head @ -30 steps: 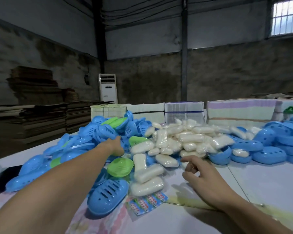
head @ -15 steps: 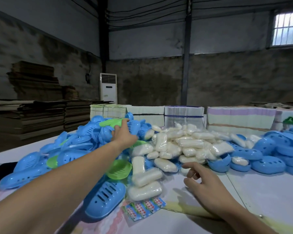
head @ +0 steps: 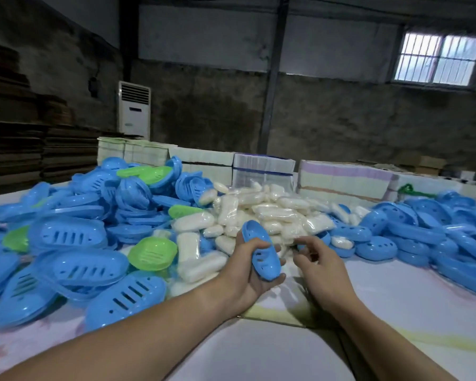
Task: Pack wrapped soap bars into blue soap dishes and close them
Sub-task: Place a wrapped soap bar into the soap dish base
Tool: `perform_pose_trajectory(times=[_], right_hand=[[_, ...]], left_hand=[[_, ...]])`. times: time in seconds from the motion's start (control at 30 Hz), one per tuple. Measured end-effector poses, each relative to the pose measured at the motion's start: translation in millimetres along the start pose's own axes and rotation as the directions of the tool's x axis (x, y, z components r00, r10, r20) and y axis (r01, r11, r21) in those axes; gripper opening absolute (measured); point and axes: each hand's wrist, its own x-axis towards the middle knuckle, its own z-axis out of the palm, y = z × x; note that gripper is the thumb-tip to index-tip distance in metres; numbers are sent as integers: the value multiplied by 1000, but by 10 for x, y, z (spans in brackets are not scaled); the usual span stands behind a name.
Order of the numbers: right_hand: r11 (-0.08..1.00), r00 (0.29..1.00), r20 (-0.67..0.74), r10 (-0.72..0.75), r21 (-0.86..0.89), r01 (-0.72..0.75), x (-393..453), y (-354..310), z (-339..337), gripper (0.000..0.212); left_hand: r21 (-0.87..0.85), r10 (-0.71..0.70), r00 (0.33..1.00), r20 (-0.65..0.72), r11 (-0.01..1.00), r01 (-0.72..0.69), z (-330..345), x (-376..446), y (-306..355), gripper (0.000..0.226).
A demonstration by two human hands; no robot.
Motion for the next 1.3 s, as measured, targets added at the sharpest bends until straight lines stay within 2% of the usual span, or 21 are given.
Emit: perform_pose_trajectory(times=[0.13, 0.23, 0.3, 0.37, 0.57, 0.67, 0.73, 0.87, 0.97, 1.03, 1.17, 1.3], right_hand=[[977, 992, -105, 71, -194, -90, 81, 95, -44, 32], [918, 975, -144, 170, -337, -210, 245, 109, -46, 41], [907, 948, -140, 284, -280, -313, 406, 69, -22, 38], [897, 919, -117, 376, -202, -392, 550, 37, 56, 46], [906, 921, -74, 381, -169, -389, 723, 85, 318, 46], [936, 944, -88, 317, -134, -327, 707, 54, 245, 27], [963, 963, -111, 247, -78, -256, 659, 3, 153, 31], [962, 983, -125, 138, 254, -103, 445, -145, -87, 26], [940, 994, -96, 56, 341, -20, 275, -244, -290, 35], [947, 998, -39, -49, 316, 59, 196, -353, -413, 37], [930, 967, 90, -238, 309, 200, 103, -603, -528, 24], [919, 873, 298, -387, 46, 391, -1, -677, -449, 18]], left_hand=[[36, -46, 999, -4, 998, 46, 27, -23, 28, 47], [-23, -83, 996, -13, 996, 83, 30, -13, 28, 56], [-55, -89, 996, -9, 995, 88, 25, -5, 37, 66], [-64, -87, 996, -5, 994, 87, 15, -3, 34, 70], [5, -86, 996, -13, 996, 86, 24, 13, 27, 67], [32, -88, 996, -20, 996, 88, 30, 12, 34, 73], [32, -83, 996, -22, 996, 84, 26, 23, 32, 78], [2, -85, 996, -30, 996, 85, 0, 37, 20, 76], [-11, -96, 995, -38, 995, 95, 5, 33, 35, 74], [-21, -107, 993, -56, 994, 106, 22, 18, 46, 72], [-32, -84, 995, -54, 996, 82, -17, 13, 40, 74], [-16, -47, 999, -9, 999, 46, -65, 52, 20, 73]])
